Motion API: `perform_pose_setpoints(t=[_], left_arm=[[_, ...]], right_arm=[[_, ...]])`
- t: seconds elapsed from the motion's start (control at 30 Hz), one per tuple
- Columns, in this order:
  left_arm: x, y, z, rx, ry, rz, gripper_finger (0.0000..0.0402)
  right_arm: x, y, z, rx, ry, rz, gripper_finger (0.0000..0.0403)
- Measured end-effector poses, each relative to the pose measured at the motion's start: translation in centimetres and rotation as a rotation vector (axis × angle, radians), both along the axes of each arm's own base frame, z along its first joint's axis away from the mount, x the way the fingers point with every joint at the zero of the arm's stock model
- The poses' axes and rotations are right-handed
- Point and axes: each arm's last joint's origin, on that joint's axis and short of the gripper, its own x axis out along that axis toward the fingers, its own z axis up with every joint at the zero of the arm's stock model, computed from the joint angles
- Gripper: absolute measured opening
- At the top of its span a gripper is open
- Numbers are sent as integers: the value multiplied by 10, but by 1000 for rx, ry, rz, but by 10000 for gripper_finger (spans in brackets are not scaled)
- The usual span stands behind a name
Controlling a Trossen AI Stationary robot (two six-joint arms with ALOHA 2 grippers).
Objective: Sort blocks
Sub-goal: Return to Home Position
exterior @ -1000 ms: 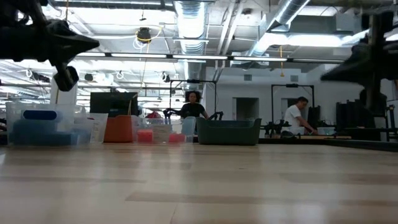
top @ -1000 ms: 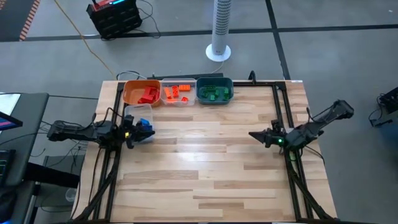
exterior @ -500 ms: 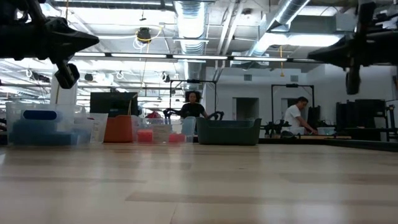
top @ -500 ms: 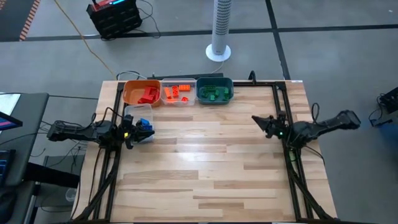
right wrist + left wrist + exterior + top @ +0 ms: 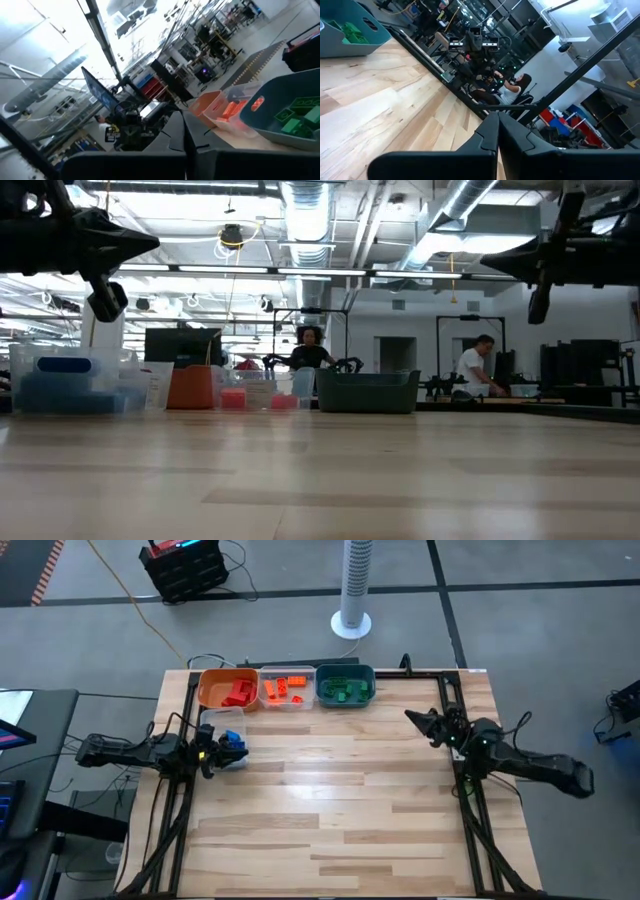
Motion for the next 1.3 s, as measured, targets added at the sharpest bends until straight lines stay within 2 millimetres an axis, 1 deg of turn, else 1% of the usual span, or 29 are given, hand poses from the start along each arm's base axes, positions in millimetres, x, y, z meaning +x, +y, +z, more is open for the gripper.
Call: perform_pose_setpoints(t=[0.1, 0.33, 0.43, 0.53, 0.6, 0.7, 0.73, 0.97, 1.17, 1.23, 1.3], left_arm=[[0, 0, 0, -6, 1, -1, 0], [0, 0, -3, 9, 36, 9, 0], [1, 1, -6, 16, 65, 38, 0], [2, 1, -7, 45, 80, 51, 0], [2, 1, -7, 111, 88, 59, 0], [2, 1, -7, 308, 112, 77, 0], [2, 1, -7, 352, 116, 82, 0], [2, 1, -7, 466, 130, 93, 1], [2, 1, -7, 561, 141, 100, 1], [2, 1, -7, 573, 142, 101, 1], [2, 1, -7, 598, 146, 103, 1]], right_arm=[[-1, -3, -1, -14, 15, 23, 0], [0, -3, -5, -79, 86, 8, 0], [1, -4, -11, -45, 144, 12, 0], [2, -4, -20, 31, 209, 22, 0], [2, -4, -27, 92, 260, 31, 0], [2, -2, -38, 170, 352, 51, 0], [2, -1, -39, 181, 356, 58, 0], [3, 3, -39, 175, 366, 98, 0], [4, 2, -41, 55, 438, 93, 5], [4, 2, -41, -40, 477, 89, 9], [4, 2, -42, -191, 539, 84, 13]])
